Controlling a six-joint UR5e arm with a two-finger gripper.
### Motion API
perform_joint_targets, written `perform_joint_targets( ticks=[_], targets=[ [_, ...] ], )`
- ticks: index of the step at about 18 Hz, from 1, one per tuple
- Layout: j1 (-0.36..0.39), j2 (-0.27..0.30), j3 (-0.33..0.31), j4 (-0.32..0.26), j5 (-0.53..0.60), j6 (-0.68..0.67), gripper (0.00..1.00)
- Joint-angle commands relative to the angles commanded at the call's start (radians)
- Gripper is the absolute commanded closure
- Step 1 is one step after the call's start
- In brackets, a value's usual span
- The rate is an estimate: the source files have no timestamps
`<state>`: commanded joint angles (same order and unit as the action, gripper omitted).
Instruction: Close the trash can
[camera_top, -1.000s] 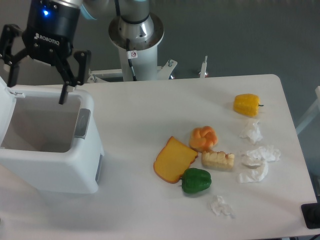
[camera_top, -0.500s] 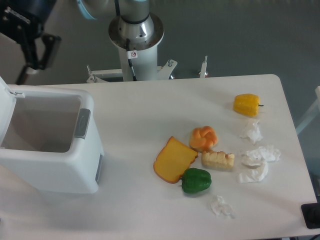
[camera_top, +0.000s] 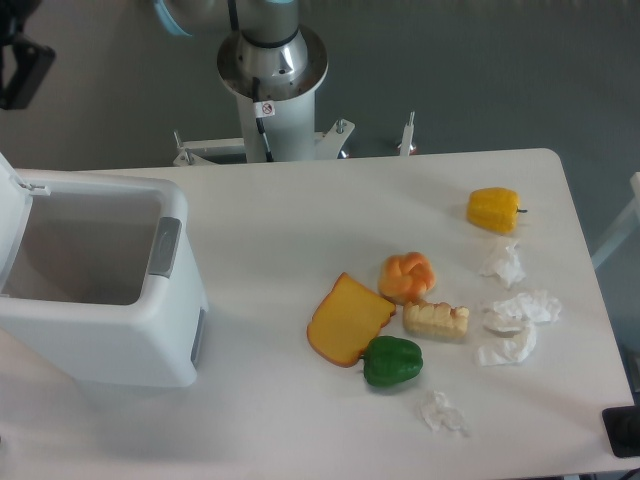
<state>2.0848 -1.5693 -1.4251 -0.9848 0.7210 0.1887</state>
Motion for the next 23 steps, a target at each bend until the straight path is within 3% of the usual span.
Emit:
perform_joint_targets(
  ticks=[6,10,23],
  targets=[
    [-0.046,-0.005,0.0,0.002,-0.018,0.006,0.0],
    [-0.058,-0.02,0.002,0.023,-0.094,0.012,0.0],
    [-0.118,-0.058,-0.014,0.02,-0.094,-0.002,0.0]
  ],
)
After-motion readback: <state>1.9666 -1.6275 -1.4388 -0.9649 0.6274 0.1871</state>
